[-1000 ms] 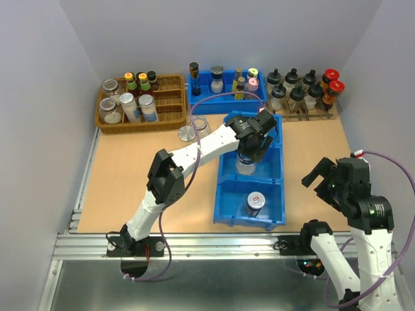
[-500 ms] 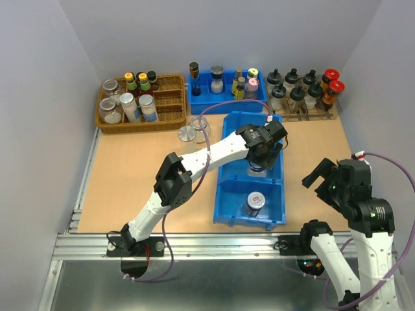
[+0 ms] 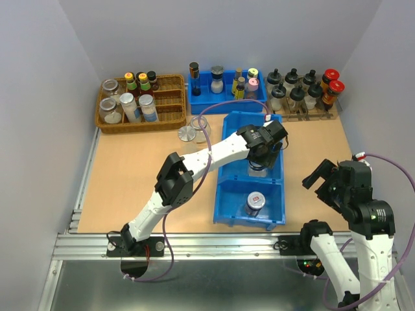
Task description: Organize the condiment bottles
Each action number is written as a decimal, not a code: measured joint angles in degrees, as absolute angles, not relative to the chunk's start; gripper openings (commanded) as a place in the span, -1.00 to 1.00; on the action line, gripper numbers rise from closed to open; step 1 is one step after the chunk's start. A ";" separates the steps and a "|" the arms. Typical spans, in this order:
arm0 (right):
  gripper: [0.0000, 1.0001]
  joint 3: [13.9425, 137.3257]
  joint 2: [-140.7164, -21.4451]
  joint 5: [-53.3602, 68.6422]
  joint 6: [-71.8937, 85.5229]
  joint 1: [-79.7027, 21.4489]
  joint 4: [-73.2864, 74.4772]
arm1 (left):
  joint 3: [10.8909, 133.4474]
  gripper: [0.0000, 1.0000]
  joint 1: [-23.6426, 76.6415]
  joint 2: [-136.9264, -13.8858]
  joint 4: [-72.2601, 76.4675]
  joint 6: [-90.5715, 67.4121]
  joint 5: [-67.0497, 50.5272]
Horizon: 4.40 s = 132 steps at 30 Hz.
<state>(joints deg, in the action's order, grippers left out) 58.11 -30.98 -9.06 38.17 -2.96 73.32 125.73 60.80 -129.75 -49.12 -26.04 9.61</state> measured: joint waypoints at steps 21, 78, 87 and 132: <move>1.00 57.10 -31.27 -9.02 37.71 -2.96 73.36 | 118.83 0.97 60.27 -102.50 -51.77 -27.99 19.25; 1.00 56.14 -33.65 -7.29 36.88 -2.96 72.86 | 82.83 0.51 28.75 -100.49 -30.92 -7.38 7.66; 1.00 55.46 -34.02 -7.29 36.88 -2.96 72.60 | 82.81 -1.00 28.75 -100.47 -30.74 -7.16 5.56; 1.00 54.26 -32.62 -5.69 37.28 -2.96 71.99 | 136.42 -1.00 50.19 -134.10 -38.48 -9.91 3.07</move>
